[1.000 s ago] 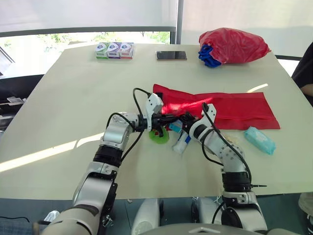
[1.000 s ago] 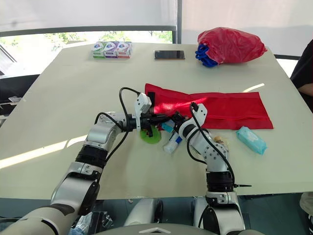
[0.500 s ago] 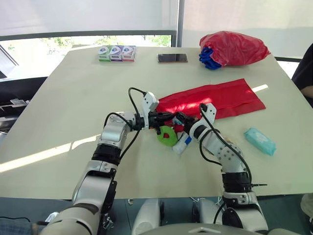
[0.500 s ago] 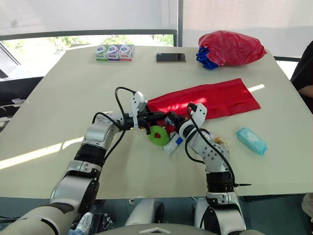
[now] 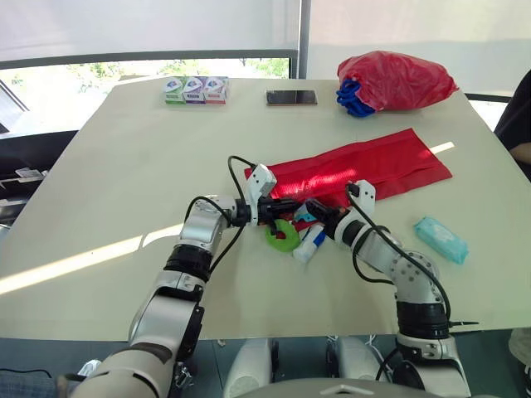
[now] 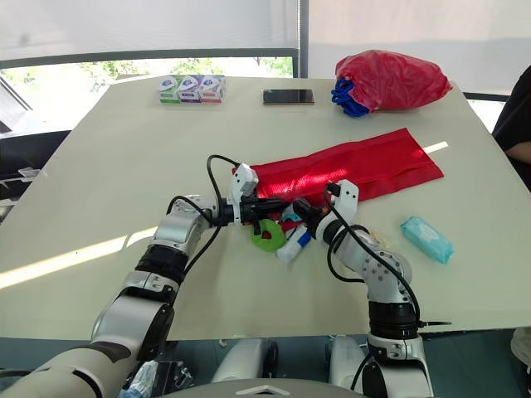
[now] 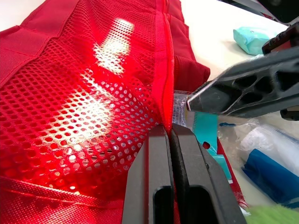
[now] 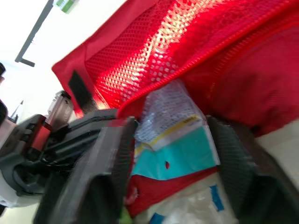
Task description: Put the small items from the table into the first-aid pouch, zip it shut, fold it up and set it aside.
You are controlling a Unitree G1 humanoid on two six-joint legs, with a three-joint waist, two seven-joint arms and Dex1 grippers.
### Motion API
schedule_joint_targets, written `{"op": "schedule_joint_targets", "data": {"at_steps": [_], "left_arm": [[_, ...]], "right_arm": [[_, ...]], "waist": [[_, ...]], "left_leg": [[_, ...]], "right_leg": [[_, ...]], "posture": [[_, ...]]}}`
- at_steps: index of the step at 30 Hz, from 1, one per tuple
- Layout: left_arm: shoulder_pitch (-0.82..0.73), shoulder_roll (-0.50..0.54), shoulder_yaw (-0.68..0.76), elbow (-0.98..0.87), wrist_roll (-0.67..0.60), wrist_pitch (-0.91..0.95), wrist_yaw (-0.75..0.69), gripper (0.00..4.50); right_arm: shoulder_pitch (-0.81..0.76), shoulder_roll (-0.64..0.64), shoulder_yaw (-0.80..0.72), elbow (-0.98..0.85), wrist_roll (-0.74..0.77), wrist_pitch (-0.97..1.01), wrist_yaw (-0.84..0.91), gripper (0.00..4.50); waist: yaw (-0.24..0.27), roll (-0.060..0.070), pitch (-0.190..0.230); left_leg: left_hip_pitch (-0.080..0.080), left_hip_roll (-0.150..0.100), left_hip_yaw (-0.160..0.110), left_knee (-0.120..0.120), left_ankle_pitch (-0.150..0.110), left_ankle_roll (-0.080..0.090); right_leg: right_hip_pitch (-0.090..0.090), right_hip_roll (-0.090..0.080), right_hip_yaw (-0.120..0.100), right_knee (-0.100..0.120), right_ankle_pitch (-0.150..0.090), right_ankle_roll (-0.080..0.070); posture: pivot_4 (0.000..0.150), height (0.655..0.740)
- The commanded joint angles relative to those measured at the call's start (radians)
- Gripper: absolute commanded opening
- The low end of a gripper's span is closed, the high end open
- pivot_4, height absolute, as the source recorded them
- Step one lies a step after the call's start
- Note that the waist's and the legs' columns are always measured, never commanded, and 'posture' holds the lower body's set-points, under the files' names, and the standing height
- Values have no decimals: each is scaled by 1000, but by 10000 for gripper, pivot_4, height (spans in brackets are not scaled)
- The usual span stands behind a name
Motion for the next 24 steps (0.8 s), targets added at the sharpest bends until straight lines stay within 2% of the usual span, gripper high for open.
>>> {"op": "schedule_joint_targets", "data": {"at_steps": [1, 2, 3, 20, 24], "left_arm": [[0, -2, -14, 9, -5, 9, -36, 0], [0, -3, -15, 3, -9, 10, -45, 0], [0, -4, -14, -2, -13, 12, -52, 0], [-5, -17, -15, -43, -33, 17, -120, 0], [-5, -13, -17, -33, -23, 1, -118, 0]], "right_arm": [[-1, 3, -2, -5, -34, -4, 14, 9635], [-5, 7, -2, 1, -39, -4, 18, 6012], [-9, 11, -3, 6, -45, -5, 18, 275], [-89, 76, -8, 141, -186, -82, 57, 275], [-73, 67, 5, 118, -203, -68, 86, 275]], "waist": [[0, 0, 0], [1, 0, 0], [1, 0, 0], [1, 0, 0], [1, 0, 0]], "left_leg": [[0, 0, 0, 0, 0, 0], [0, 0, 0, 0, 0, 0], [0, 0, 0, 0, 0, 0], [0, 0, 0, 0, 0, 0], [0, 0, 0, 0, 0, 0]], "right_leg": [[0, 0, 0, 0, 0, 0], [0, 0, 0, 0, 0, 0], [0, 0, 0, 0, 0, 0], [0, 0, 0, 0, 0, 0], [0, 0, 0, 0, 0, 0]], "posture": [[1500, 7400], [1500, 7400], [1500, 7400], [1500, 7400], [1500, 7400]]}}
